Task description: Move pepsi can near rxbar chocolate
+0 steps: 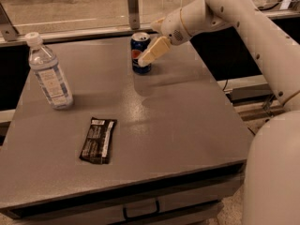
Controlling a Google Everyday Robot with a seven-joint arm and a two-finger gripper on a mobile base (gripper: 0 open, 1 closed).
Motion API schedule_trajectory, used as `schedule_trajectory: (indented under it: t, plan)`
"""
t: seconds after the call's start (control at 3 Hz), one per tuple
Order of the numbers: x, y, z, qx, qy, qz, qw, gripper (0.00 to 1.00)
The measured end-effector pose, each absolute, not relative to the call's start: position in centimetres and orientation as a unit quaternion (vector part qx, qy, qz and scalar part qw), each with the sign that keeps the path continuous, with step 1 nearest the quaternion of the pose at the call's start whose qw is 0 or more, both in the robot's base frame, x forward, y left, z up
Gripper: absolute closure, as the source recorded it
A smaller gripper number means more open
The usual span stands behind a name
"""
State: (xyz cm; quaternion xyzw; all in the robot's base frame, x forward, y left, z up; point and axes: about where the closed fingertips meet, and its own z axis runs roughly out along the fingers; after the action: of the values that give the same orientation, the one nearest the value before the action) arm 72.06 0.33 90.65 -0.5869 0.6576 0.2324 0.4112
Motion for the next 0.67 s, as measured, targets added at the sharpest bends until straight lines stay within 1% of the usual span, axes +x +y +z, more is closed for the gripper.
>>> schedule_trajectory:
  t: [0.67]
  plan:
    - [72.01,1.19,90.35,-0.587,0.654,0.244,0.411,0.47]
